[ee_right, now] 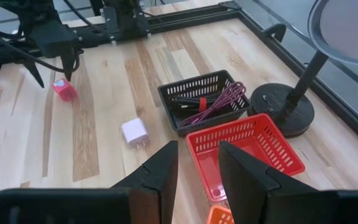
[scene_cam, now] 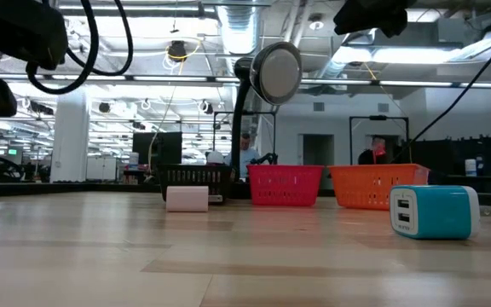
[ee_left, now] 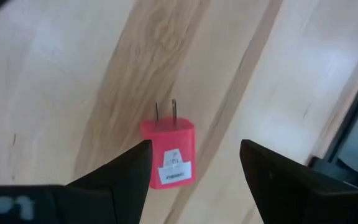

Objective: Pick and place items into bin
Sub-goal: Put the pink charger adapter into the red bin, then put the white charger adapter into the red bin

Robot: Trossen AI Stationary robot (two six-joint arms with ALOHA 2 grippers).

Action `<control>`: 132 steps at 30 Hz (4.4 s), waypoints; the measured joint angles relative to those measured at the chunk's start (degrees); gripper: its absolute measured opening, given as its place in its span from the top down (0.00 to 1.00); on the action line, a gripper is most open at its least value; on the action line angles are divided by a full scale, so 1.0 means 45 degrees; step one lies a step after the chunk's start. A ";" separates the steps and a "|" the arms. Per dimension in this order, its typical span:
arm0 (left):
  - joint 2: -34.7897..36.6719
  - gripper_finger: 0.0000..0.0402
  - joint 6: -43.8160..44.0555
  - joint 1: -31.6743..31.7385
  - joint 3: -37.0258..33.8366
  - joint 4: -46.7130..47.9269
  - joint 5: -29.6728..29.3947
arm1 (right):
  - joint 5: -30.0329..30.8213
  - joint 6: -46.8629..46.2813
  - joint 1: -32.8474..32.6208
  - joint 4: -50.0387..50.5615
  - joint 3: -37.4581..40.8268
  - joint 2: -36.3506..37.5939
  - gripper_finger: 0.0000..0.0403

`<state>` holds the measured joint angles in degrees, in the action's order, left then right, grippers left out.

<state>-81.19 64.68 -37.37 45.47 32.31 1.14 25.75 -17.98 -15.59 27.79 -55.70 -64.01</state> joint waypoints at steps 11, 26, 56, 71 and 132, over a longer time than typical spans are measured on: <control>-0.1977 0.42 -0.0296 -0.0252 0.0000 0.0038 0.0645 | -0.0022 0.0000 0.0000 -0.0146 0.0000 0.0000 0.73; -0.2375 0.65 -0.1228 -0.0172 0.0823 0.0961 -0.0724 | -0.0027 0.0000 0.0000 -0.0199 0.0000 0.0000 0.73; -0.3817 0.66 -1.4645 0.8193 0.6057 -0.3897 -0.4258 | 0.1056 -0.7302 -0.2046 0.5705 0.0000 0.0000 0.73; -0.6461 0.66 -1.8380 1.0671 0.7280 -0.4718 -0.2226 | 0.3209 -0.9680 -0.4512 0.6972 0.0000 0.0000 0.73; -0.7694 0.58 -1.6341 0.9383 1.1708 0.2561 -0.3744 | 0.3650 -0.9573 -0.4507 0.6678 0.0000 0.0000 0.73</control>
<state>-115.81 -8.85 4.86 98.16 43.84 -15.71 42.17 -61.06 -35.88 57.84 -55.70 -64.01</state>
